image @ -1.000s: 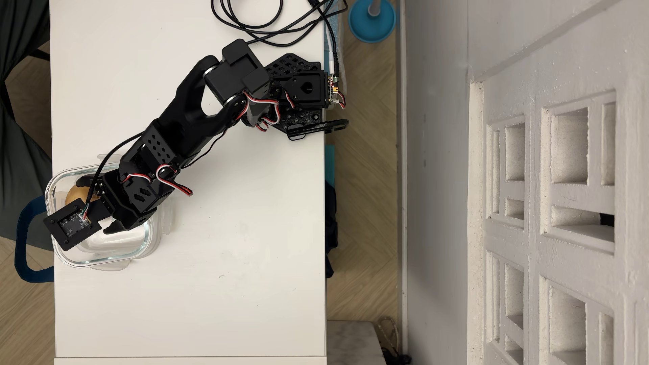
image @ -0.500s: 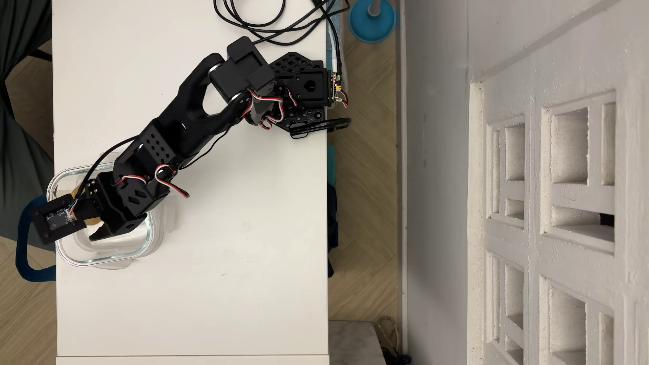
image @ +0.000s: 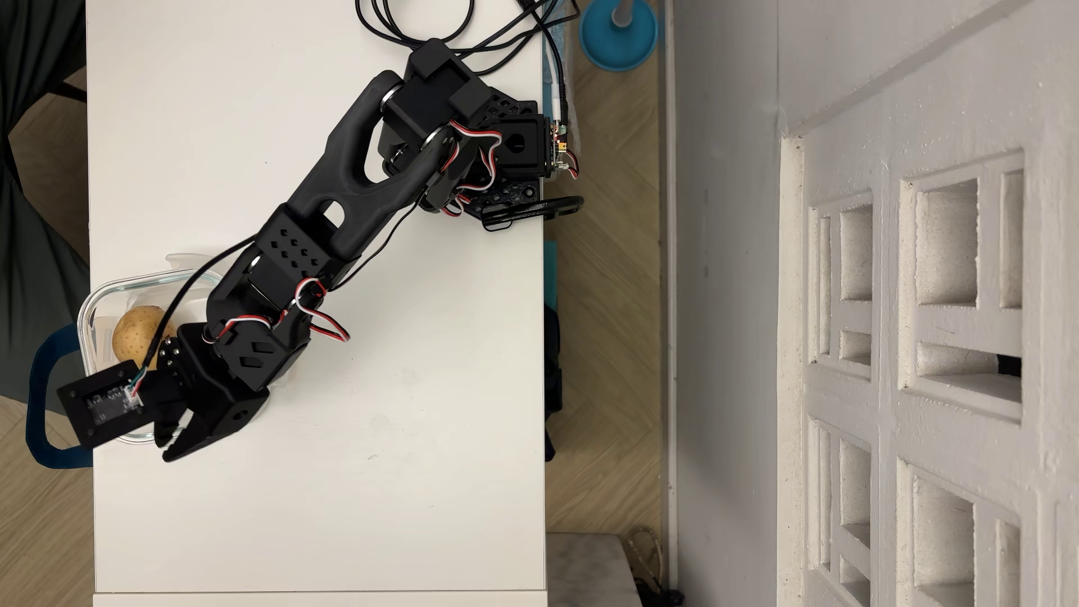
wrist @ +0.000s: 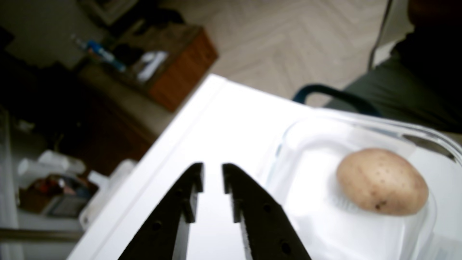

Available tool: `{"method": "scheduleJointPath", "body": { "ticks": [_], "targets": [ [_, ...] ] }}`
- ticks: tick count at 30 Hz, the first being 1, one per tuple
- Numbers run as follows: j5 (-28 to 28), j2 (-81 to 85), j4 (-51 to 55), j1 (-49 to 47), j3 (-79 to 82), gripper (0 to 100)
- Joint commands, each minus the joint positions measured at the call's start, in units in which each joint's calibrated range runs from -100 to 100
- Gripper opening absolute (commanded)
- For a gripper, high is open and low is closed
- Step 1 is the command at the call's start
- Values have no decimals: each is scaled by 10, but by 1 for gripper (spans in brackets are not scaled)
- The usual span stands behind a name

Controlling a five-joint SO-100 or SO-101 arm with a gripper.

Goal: Grab the potato and put it in box

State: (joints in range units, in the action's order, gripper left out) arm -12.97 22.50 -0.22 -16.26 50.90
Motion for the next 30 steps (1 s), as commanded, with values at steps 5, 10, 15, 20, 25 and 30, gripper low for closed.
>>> {"method": "scheduleJointPath", "body": {
  "ticks": [5,10,15,20,25,30],
  "targets": [
    [2,149,2,-135,125,3],
    [5,325,1,-191,277,3],
    [7,478,1,-266,405,3],
    [30,607,26,-382,488,3],
    [34,662,130,-472,487,3],
    [35,669,177,-516,487,3]
  ]
}}
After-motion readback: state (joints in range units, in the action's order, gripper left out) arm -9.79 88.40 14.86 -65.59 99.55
